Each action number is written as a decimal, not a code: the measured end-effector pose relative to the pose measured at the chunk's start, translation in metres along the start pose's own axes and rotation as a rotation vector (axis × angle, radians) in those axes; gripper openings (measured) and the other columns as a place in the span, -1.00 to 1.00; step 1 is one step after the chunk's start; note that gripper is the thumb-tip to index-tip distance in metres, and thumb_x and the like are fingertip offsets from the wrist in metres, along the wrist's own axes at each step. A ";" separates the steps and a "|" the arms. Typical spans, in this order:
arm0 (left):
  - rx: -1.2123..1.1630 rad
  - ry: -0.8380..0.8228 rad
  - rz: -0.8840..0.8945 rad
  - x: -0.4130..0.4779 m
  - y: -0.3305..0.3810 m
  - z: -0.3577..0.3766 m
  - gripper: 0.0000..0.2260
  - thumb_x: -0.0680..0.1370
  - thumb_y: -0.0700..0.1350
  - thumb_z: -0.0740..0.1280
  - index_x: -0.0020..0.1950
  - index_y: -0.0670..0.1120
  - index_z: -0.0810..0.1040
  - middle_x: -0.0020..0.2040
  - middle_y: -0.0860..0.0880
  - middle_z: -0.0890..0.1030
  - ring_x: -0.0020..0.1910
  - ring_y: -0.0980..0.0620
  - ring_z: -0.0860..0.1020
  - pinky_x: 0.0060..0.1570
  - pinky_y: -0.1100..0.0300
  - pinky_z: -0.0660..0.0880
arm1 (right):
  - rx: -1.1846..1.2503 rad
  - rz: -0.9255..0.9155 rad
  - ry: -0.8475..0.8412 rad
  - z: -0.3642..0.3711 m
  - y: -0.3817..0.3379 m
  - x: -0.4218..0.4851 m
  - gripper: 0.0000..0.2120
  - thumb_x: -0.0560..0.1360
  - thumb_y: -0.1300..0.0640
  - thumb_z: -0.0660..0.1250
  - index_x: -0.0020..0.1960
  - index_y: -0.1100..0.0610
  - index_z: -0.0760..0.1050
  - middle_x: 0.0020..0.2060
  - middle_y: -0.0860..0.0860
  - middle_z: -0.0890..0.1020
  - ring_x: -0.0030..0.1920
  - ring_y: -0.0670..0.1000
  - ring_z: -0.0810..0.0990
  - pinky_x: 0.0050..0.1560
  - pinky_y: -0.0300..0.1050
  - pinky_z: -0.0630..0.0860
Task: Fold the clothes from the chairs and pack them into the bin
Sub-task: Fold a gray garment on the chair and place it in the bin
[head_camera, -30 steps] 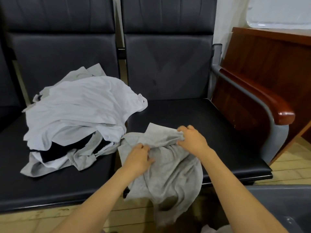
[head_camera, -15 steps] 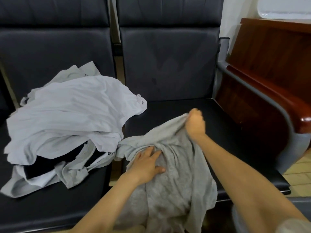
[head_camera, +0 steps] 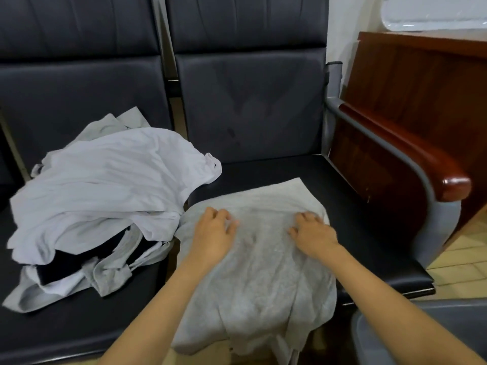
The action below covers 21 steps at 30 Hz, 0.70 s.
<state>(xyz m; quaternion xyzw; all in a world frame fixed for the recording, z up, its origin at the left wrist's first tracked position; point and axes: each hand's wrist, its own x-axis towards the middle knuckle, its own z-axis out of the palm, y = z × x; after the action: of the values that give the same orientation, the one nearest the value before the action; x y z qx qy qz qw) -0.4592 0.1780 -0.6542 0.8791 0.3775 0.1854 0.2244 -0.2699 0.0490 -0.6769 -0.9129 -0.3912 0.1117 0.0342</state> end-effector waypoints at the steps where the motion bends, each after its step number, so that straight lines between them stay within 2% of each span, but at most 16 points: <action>1: -0.004 0.006 -0.024 0.006 -0.003 0.001 -0.71 0.63 -0.02 0.21 0.27 -0.13 0.49 0.24 -0.09 0.41 0.19 -0.08 0.45 0.24 0.16 0.31 | -0.015 0.066 0.018 -0.005 0.008 0.002 -0.56 0.65 -0.04 0.01 0.48 0.09 0.16 0.44 0.09 0.23 0.38 0.19 0.30 0.21 0.07 0.37; 3: 0.107 -0.122 -0.060 0.022 -0.008 0.009 -0.64 0.65 -0.03 0.14 0.40 -0.15 0.39 0.39 -0.14 0.36 0.32 -0.13 0.38 0.30 0.11 0.28 | -0.046 0.153 0.021 -0.017 0.020 0.010 -0.61 0.64 0.01 0.06 0.44 0.08 0.21 0.34 0.10 0.29 0.28 0.22 0.41 0.06 0.05 0.43; 4: 0.187 -0.218 -0.093 0.030 -0.009 0.015 -0.57 0.65 0.04 0.10 0.47 -0.14 0.30 0.45 -0.17 0.30 0.40 -0.16 0.31 0.36 0.04 0.23 | -0.033 0.176 -0.010 -0.022 0.020 0.014 -0.59 0.63 0.00 0.07 0.44 0.07 0.20 0.33 0.10 0.29 0.28 0.23 0.41 0.06 0.06 0.44; 6: 0.341 -0.408 -0.165 0.044 -0.003 0.029 -0.38 0.61 0.24 0.02 0.57 -0.08 0.08 0.55 -0.22 0.05 0.52 -0.21 0.04 0.46 -0.12 0.04 | 0.020 0.211 -0.113 -0.025 0.011 0.019 -0.48 0.60 -0.16 0.06 0.48 0.02 0.11 0.40 0.11 0.22 0.35 0.31 0.31 0.22 0.18 0.40; 8: 0.372 -0.513 -0.188 0.055 0.003 0.045 -0.26 0.54 0.39 -0.04 0.58 0.02 -0.14 0.56 -0.21 -0.21 0.53 -0.21 -0.22 0.45 -0.21 -0.19 | 0.013 0.211 -0.199 -0.019 -0.003 0.019 -0.35 0.54 -0.34 -0.01 0.53 -0.10 -0.04 0.50 0.12 0.03 0.45 0.40 0.07 0.36 0.42 0.14; 9: 0.363 -0.528 -0.161 0.059 0.003 0.053 -0.25 0.52 0.42 -0.05 0.57 0.07 -0.20 0.55 -0.18 -0.29 0.52 -0.19 -0.30 0.43 -0.22 -0.28 | -0.009 0.178 -0.222 -0.011 -0.009 0.018 -0.31 0.52 -0.39 -0.06 0.54 -0.14 -0.14 0.53 0.11 -0.09 0.48 0.40 -0.08 0.36 0.48 -0.03; 11: 0.368 -0.514 -0.034 0.072 -0.004 0.061 -0.26 0.49 0.45 -0.07 0.55 0.16 -0.23 0.55 -0.08 -0.33 0.51 -0.14 -0.36 0.39 -0.24 -0.37 | -0.028 0.065 -0.216 0.004 -0.008 0.020 -0.28 0.51 -0.43 -0.13 0.53 -0.18 -0.30 0.53 0.10 -0.30 0.48 0.33 -0.33 0.34 0.49 -0.28; 12: 0.387 -0.508 0.049 0.081 -0.010 0.062 -0.28 0.48 0.46 -0.08 0.54 0.20 -0.22 0.55 -0.02 -0.32 0.51 -0.11 -0.35 0.39 -0.26 -0.37 | -0.020 0.014 -0.201 0.008 -0.001 0.024 -0.28 0.49 -0.45 -0.15 0.52 -0.21 -0.33 0.52 0.08 -0.33 0.48 0.28 -0.38 0.34 0.47 -0.33; 14: 0.432 -0.500 0.152 0.107 -0.026 0.062 -0.30 0.45 0.47 -0.14 0.53 0.26 -0.21 0.56 0.09 -0.26 0.53 -0.06 -0.29 0.39 -0.33 -0.33 | -0.026 -0.027 -0.143 0.008 0.017 0.042 -0.27 0.46 -0.48 -0.16 0.52 -0.24 -0.29 0.53 0.04 -0.30 0.50 0.22 -0.35 0.37 0.41 -0.33; 17: 0.529 -0.369 0.121 0.151 -0.036 0.066 -0.36 0.53 0.40 -0.14 0.56 0.19 -0.13 0.58 0.06 -0.19 0.55 -0.06 -0.20 0.39 -0.33 -0.23 | -0.041 0.181 -0.013 0.002 0.032 0.086 -0.26 0.48 -0.46 -0.21 0.55 -0.17 -0.23 0.55 0.07 -0.21 0.53 0.24 -0.25 0.40 0.42 -0.23; 19: 0.629 -0.152 0.173 0.171 -0.029 0.074 -0.40 0.59 0.28 0.06 0.55 0.02 0.11 0.58 -0.08 0.04 0.53 -0.12 0.06 0.41 -0.22 0.02 | 0.006 0.324 0.019 0.000 0.022 0.115 -0.25 0.50 -0.42 -0.23 0.57 -0.06 -0.22 0.55 0.13 -0.18 0.51 0.29 -0.23 0.36 0.48 -0.23; 20: 0.665 -0.066 0.231 0.176 -0.022 0.076 -0.44 0.55 0.20 0.26 0.46 -0.05 0.30 0.49 -0.14 0.26 0.42 -0.15 0.28 0.34 -0.12 0.21 | 0.032 0.359 0.023 0.001 0.013 0.129 -0.24 0.51 -0.41 -0.24 0.57 -0.02 -0.22 0.55 0.15 -0.18 0.51 0.31 -0.23 0.34 0.50 -0.25; 21: 0.690 -0.009 0.300 0.178 -0.015 0.077 -0.51 0.45 0.08 0.44 0.31 -0.07 0.45 0.32 -0.13 0.45 0.22 -0.14 0.45 0.19 -0.03 0.35 | 0.053 0.376 0.025 0.002 0.006 0.140 -0.24 0.52 -0.39 -0.24 0.57 0.01 -0.22 0.55 0.17 -0.18 0.50 0.32 -0.23 0.33 0.52 -0.27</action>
<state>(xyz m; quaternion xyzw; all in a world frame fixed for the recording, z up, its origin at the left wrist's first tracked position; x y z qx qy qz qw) -0.3147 0.3005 -0.6985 0.9493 0.2839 0.0743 -0.1131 -0.1718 0.1458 -0.7043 -0.9700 -0.2101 0.1149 0.0416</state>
